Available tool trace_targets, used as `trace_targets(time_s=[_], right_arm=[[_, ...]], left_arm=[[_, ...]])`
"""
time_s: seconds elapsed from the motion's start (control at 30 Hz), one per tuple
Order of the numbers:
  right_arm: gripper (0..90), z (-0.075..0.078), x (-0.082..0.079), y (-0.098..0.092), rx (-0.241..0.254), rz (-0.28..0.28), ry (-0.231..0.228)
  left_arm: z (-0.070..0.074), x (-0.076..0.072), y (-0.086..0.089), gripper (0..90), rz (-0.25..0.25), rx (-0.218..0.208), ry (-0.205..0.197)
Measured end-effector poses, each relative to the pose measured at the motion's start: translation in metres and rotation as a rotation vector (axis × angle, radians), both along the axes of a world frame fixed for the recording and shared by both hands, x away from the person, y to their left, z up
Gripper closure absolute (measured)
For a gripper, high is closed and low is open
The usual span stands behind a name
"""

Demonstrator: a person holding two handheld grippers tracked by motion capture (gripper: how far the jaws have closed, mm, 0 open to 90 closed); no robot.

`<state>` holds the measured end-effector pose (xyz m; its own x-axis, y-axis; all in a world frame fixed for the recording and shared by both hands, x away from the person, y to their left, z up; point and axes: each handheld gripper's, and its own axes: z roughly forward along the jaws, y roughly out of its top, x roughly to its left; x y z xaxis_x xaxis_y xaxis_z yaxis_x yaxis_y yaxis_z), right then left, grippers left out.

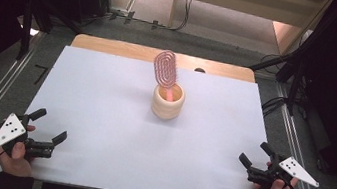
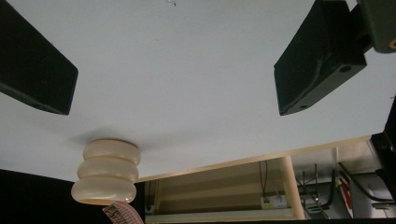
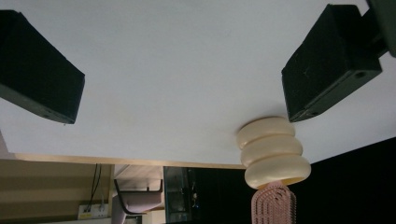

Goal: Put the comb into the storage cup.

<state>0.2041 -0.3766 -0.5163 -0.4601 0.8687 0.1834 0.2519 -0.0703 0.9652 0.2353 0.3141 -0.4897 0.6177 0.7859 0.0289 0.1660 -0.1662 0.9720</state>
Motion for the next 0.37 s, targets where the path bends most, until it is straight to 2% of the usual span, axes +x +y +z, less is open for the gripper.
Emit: trace_targets(time_s=[0.17, 0.37], right_arm=[[0.0, -0.0010, -0.0008, -0.0012, 0.017, -0.008, -0.005], [0.0, -0.0010, -0.0001, 0.0014, 0.000, -0.007, 0.000]], left_arm=[[0.0000, 0.0001, -0.0005, 0.3, -0.002, 0.009, -0.001], [0.0000, 0.0005, -0.0011, 0.3, 0.000, 0.010, 0.000]])
